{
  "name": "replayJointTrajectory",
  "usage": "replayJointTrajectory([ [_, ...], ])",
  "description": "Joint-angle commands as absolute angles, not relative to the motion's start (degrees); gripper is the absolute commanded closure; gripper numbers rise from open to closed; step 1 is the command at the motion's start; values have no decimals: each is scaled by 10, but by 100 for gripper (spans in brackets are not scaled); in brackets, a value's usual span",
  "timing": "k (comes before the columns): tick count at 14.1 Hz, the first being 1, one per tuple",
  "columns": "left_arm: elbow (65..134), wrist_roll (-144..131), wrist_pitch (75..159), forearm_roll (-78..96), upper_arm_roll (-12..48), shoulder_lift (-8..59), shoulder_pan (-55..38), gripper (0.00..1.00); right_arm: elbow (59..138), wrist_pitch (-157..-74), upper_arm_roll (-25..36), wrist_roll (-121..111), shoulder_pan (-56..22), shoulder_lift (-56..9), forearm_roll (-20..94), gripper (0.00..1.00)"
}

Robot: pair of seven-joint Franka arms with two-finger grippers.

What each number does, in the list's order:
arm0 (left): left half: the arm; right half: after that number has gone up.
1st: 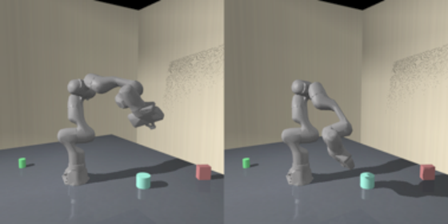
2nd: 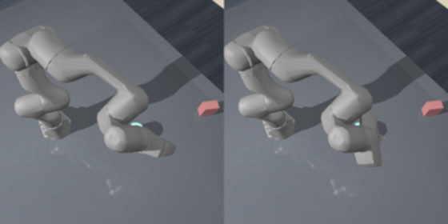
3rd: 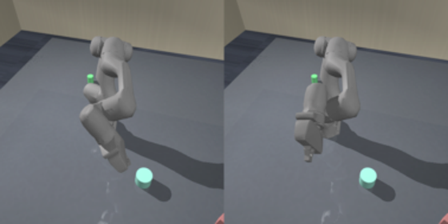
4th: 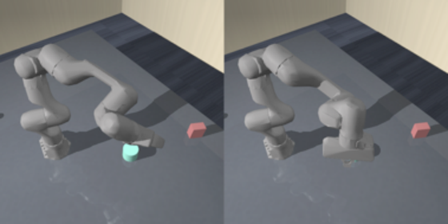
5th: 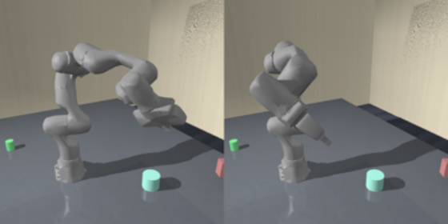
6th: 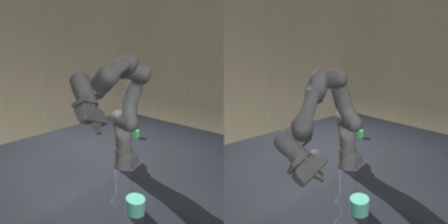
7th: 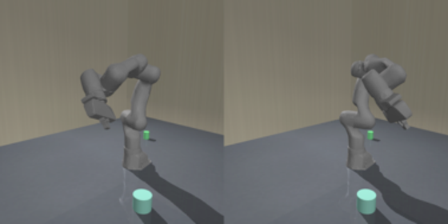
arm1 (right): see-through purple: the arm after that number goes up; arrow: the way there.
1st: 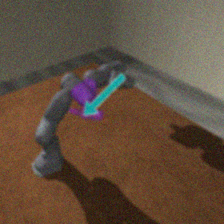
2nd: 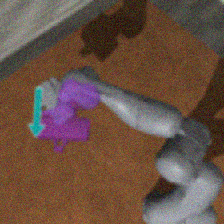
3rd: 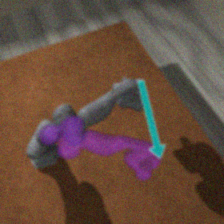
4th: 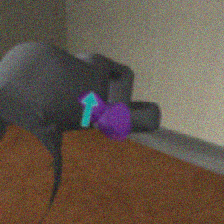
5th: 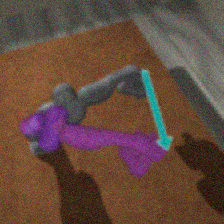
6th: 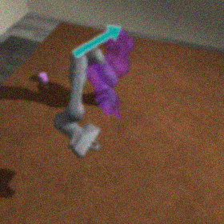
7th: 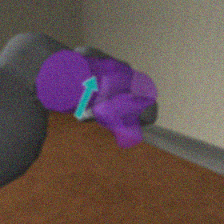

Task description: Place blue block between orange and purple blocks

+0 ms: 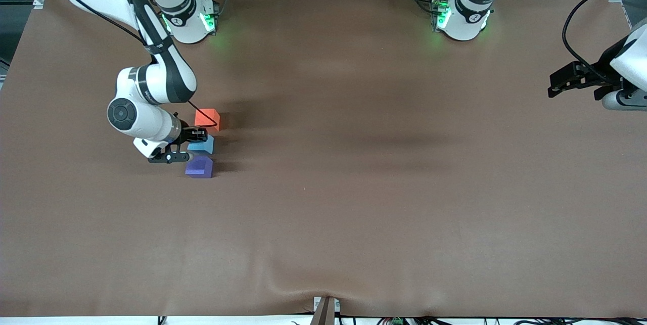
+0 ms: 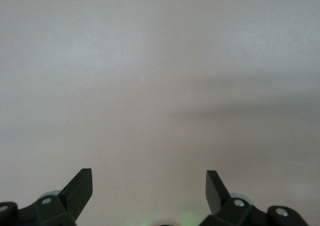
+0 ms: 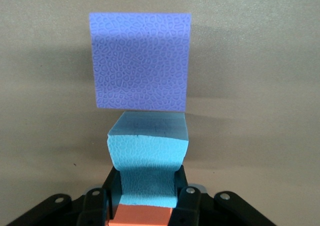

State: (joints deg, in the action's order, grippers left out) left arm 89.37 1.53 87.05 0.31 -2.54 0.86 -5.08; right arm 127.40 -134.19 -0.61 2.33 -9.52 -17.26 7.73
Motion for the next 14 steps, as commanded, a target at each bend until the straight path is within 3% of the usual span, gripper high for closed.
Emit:
replayJointTrajectory([
  [1,882,29,862,-1,-25,11,-54,0,1285,-1361,-9,11,-98,-172,81,100],
  [4,879,22,862,0,-23,11,-56,0,1285,-1361,-8,10,-95,-179,81,100],
  [5,879,18,862,1,-22,10,-57,0,1285,-1361,-8,10,-95,-180,81,84],
  [6,880,17,862,1,-16,6,-58,0,1285,-1361,-8,10,-94,-181,81,28],
  [7,883,16,862,1,2,3,-55,0,1284,-1361,-8,11,-93,-185,81,0],
  [11,892,23,858,0,18,-9,-52,0,1278,-1350,-9,16,-91,-181,81,0],
  [14,885,30,859,-1,14,-6,-47,0,1223,-1255,-9,16,-89,-167,81,0],
])
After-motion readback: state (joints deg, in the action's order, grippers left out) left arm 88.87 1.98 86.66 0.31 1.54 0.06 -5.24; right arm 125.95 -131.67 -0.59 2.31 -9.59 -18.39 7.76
